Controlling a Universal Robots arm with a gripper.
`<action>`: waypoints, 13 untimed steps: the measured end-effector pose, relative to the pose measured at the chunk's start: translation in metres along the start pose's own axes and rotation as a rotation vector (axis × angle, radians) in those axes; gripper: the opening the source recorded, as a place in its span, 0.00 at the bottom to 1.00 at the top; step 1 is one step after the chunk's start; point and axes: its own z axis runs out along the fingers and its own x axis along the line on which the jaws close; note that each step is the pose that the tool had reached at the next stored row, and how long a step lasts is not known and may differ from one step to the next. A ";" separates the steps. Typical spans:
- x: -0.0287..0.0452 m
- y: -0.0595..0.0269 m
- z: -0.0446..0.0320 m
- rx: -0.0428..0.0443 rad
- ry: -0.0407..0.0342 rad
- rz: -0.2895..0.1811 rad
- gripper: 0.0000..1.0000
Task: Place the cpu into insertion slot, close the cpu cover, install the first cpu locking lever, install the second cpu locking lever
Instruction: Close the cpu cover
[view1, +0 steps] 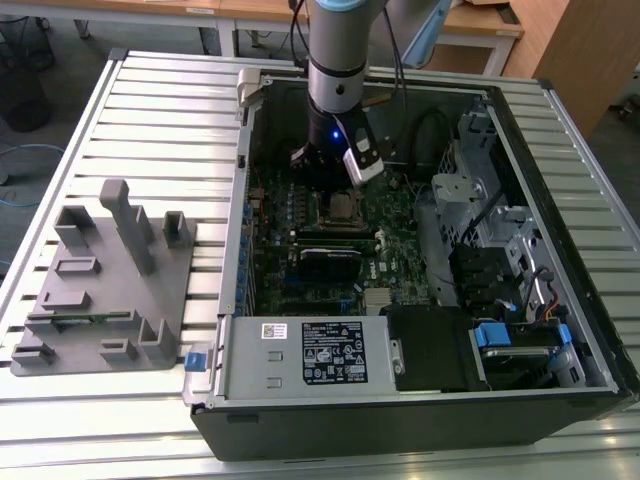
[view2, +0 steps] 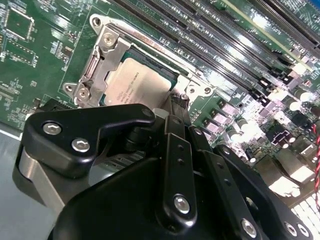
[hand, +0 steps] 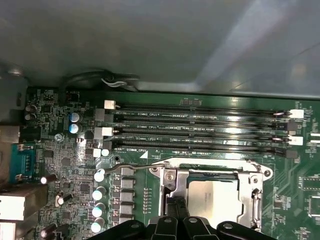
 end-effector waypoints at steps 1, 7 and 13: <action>0.0002 -0.0001 0.0006 0.0006 0.0003 0.000 0.11; 0.0002 0.0000 0.0011 -0.0001 -0.0001 0.000 0.11; 0.0001 0.0002 0.0003 -0.0011 -0.0007 0.000 0.11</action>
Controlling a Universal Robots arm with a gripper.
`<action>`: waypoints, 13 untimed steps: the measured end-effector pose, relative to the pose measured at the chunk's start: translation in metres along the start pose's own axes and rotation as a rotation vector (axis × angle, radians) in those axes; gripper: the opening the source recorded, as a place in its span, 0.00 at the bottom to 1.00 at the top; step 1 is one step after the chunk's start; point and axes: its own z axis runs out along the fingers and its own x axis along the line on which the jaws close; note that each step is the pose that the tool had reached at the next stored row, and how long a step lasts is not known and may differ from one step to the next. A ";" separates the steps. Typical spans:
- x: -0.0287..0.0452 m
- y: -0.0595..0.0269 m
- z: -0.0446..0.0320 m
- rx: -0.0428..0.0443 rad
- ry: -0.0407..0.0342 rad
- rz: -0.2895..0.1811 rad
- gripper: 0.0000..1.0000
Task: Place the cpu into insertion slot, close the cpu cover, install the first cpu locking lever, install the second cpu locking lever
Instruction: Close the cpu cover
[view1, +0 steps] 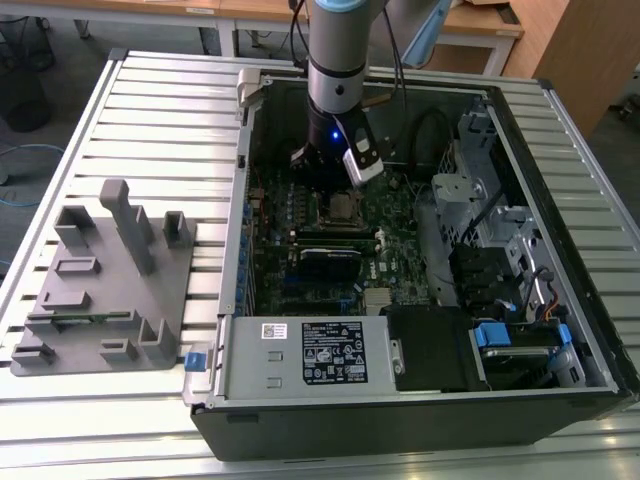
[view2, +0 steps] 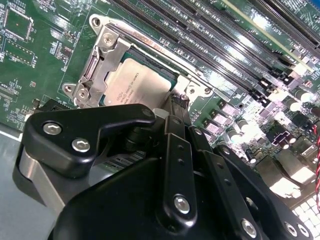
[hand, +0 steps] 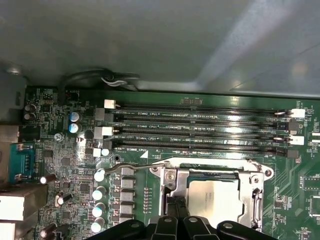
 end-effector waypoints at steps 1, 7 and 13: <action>-0.0001 0.0001 -0.0007 -0.0007 -0.0005 0.000 0.11; -0.0001 0.0000 -0.0068 0.0008 0.0005 0.000 0.11; -0.0002 0.0001 -0.0130 0.0007 0.0005 0.000 0.11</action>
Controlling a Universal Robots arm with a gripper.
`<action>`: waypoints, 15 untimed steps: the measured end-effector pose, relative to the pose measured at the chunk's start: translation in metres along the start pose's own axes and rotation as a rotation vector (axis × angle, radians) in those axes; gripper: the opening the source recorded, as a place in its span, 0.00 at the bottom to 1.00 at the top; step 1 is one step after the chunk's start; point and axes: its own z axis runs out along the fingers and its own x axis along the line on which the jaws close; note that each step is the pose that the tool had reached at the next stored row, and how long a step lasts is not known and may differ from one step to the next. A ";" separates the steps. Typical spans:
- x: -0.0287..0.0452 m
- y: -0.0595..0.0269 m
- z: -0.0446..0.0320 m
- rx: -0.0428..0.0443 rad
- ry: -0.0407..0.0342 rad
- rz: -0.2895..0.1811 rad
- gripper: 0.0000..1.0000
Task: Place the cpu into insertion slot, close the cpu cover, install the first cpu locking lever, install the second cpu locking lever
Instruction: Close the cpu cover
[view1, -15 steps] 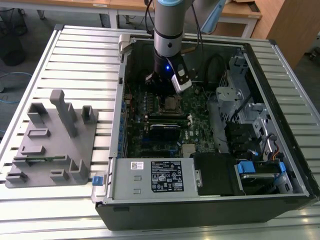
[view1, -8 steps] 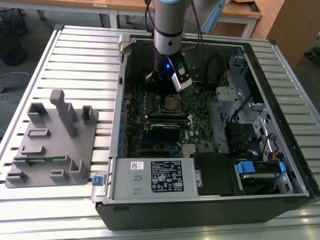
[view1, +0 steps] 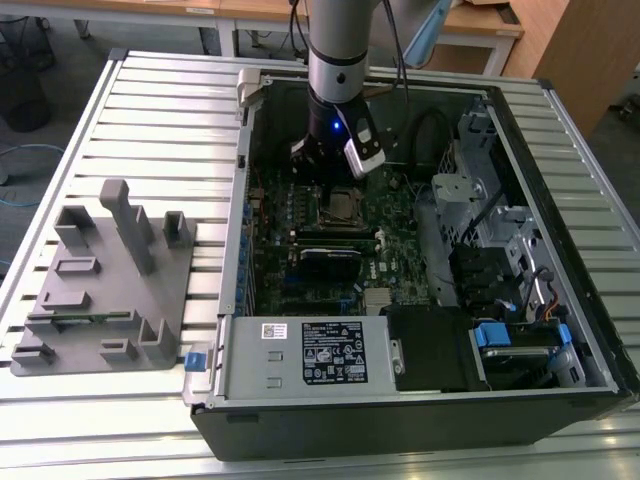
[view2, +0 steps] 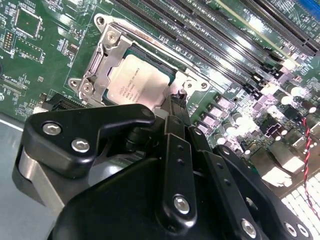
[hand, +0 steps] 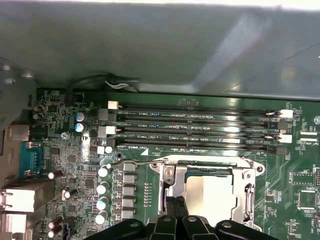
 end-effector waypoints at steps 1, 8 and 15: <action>0.0000 0.0000 0.0000 -0.0003 -0.0002 0.000 0.11; -0.0078 -0.0002 0.0002 0.0000 0.0000 0.000 0.11; -0.0223 -0.0006 0.0007 0.0001 0.0001 0.000 0.11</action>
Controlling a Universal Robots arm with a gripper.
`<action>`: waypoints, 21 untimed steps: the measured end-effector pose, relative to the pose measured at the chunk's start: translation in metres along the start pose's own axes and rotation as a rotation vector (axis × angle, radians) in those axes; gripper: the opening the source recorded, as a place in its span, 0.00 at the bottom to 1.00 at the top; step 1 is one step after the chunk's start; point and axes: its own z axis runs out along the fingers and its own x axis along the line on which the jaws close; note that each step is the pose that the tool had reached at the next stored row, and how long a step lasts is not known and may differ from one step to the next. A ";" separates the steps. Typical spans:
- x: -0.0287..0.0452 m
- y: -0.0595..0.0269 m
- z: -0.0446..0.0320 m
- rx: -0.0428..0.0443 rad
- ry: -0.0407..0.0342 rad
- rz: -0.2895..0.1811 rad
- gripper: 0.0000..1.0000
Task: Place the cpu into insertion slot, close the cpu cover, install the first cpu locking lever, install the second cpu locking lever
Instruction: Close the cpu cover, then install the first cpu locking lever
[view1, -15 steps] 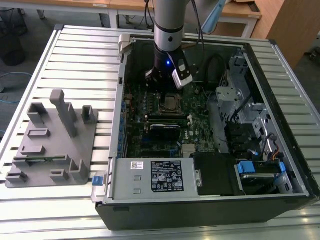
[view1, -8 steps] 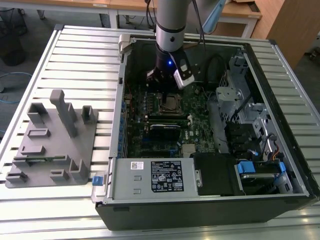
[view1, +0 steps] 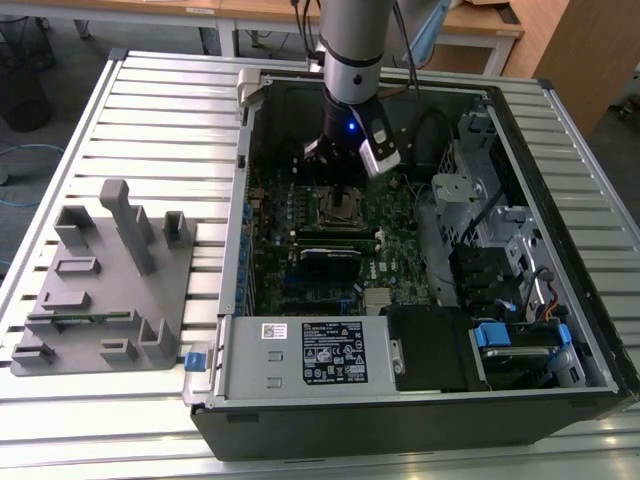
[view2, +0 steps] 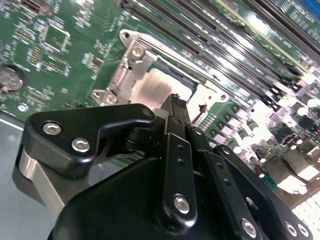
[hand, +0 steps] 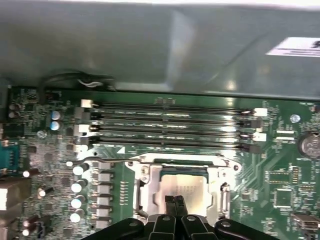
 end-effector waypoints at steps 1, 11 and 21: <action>-0.0017 -0.0001 0.0001 0.0000 0.0000 0.000 0.11; -0.0059 -0.0001 -0.0001 0.0001 0.0000 0.000 0.11; -0.0059 -0.0001 -0.0037 0.0001 0.0000 0.000 0.11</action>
